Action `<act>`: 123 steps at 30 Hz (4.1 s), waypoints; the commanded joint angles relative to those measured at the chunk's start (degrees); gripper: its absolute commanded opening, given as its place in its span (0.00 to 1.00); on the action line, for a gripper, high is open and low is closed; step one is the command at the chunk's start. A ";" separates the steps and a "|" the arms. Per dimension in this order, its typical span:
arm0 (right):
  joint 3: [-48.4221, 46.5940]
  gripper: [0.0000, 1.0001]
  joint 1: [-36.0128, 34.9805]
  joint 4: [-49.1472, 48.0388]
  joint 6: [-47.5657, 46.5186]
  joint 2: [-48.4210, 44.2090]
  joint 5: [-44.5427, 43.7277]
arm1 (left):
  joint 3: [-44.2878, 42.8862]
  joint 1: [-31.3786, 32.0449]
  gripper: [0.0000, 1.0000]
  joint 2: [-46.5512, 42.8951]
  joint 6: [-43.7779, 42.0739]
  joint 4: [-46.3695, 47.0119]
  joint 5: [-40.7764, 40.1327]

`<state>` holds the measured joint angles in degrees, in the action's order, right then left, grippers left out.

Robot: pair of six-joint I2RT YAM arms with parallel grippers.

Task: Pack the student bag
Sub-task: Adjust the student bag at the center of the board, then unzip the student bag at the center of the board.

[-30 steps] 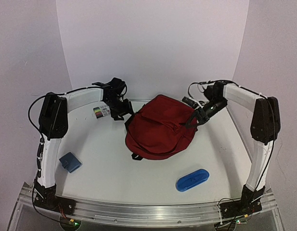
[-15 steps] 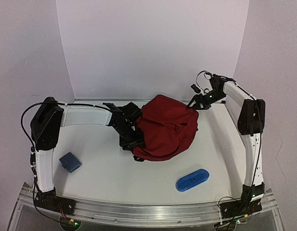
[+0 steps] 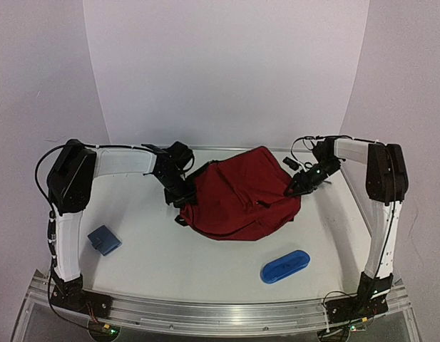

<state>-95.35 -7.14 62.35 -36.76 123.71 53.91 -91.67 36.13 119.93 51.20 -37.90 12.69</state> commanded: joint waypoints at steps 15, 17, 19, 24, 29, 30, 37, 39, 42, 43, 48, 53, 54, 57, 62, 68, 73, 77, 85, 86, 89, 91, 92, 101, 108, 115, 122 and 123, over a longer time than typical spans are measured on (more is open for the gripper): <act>-2.31 0.72 -6.59 7.68 -2.85 -19.61 -12.93 | -4.89 -2.60 0.67 -8.31 -10.23 5.70 -0.63; -2.01 0.71 -9.40 4.83 -0.96 -20.96 -14.09 | 2.41 -1.50 0.68 -13.75 -8.67 9.07 -1.07; -1.02 0.69 -12.98 1.30 0.71 -21.32 -14.68 | 7.42 -0.13 0.68 -17.01 -7.44 9.91 -1.95; -2.07 0.53 -19.44 -2.22 3.53 -18.98 -14.11 | 10.83 3.05 0.66 -17.55 -3.91 10.15 -3.20; 0.14 0.44 -24.67 -5.84 5.93 -16.98 -14.86 | 7.60 5.15 0.66 -14.37 -3.70 10.50 -3.61; 0.69 0.43 -25.24 -7.06 6.70 -16.64 -15.17 | 6.95 5.39 0.66 -13.71 -3.59 10.48 -3.61; 3.78 0.37 -28.16 -12.41 10.66 -14.47 -16.60 | 6.64 6.14 0.65 -12.34 -2.26 12.08 -3.25; 4.99 0.37 -29.01 -13.89 11.48 -13.99 -17.29 | 6.83 6.15 0.65 -12.59 -2.35 11.72 -3.31; 6.23 0.36 -29.78 -15.49 12.56 -12.94 -18.72 | 7.27 6.15 0.65 -13.34 -2.51 11.58 -3.37; 6.68 0.36 -29.88 -16.18 12.79 -12.60 -19.45 | 7.56 6.18 0.65 -13.56 -2.53 11.75 -3.22; 8.54 0.36 -30.06 -19.29 13.44 -11.00 -23.41 | 8.48 7.87 0.65 -13.84 -4.00 13.18 -1.73; 8.78 0.18 -30.40 -20.80 13.80 -11.42 -25.40 | 7.91 11.68 0.63 -12.82 -7.78 12.39 -1.36; 8.67 0.15 -30.47 -20.90 13.75 -11.63 -26.12 | 8.40 12.24 0.63 -12.90 -8.06 12.58 -1.43; 8.21 0.01 -30.48 -20.98 13.70 -12.71 -27.24 | 12.17 12.91 0.62 -14.63 -7.39 15.17 -1.77; 6.36 0.00 -30.45 -20.36 16.00 -15.41 -26.40 | 15.94 13.66 0.62 -16.96 -8.30 18.89 -2.29; 3.83 0.00 -30.31 -19.41 17.89 -17.97 -25.94 | 12.26 17.51 0.62 -12.49 -15.33 19.00 -3.02; 1.67 0.00 -29.86 -18.33 18.98 -18.01 -26.78 | 10.35 18.34 0.60 -9.33 -19.04 24.10 -2.58; 0.24 0.00 -29.38 -17.79 19.79 -18.25 -26.44 | 10.27 18.58 0.60 -8.95 -21.70 28.27 -2.35; 0.79 0.00 -29.25 -17.39 20.13 -17.38 -25.65 | 5.96 19.68 0.59 -6.35 -24.34 27.39 -5.12; 0.80 0.00 -29.23 -17.41 20.16 -17.33 -25.59 | 5.89 19.68 0.56 -6.16 -24.12 27.33 -5.66; 0.48 0.00 -28.73 -17.35 20.31 -17.09 -25.40 | 5.38 19.68 0.38 -5.52 -23.27 26.04 -6.04; 0.13 0.00 -27.89 -17.24 20.46 -16.74 -25.30 | 6.06 19.73 0.27 -5.84 -22.28 25.71 -5.39; -0.36 0.00 -27.40 -17.12 20.49 -16.53 -25.26 | 6.79 19.76 0.23 -6.31 -21.83 25.64 -5.24; -8.26 0.00 -20.78 -16.37 18.62 -10.69 -25.45 | 16.04 20.05 0.00 -13.59 -17.77 20.83 -7.97; -9.66 0.00 -20.24 -13.76 18.65 -7.96 -19.74 | 14.06 21.57 0.08 -16.58 -21.39 18.95 -9.81; -6.50 0.00 -21.53 -12.41 18.87 -9.51 -14.76 | 1.02 23.53 0.54 -9.71 -25.83 13.86 -12.61; -4.42 0.00 -22.21 -12.03 18.86 -11.15 -13.86 | -5.41 23.37 0.59 -4.10 -28.35 14.75 -19.78; -4.45 0.00 -22.28 -12.01 18.93 -11.29 -13.76 | -7.07 23.26 0.59 -2.70 -28.64 13.50 -20.89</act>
<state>-100.33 -28.93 49.47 -17.89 115.70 38.35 -93.58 59.89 112.72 25.44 -22.53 -1.92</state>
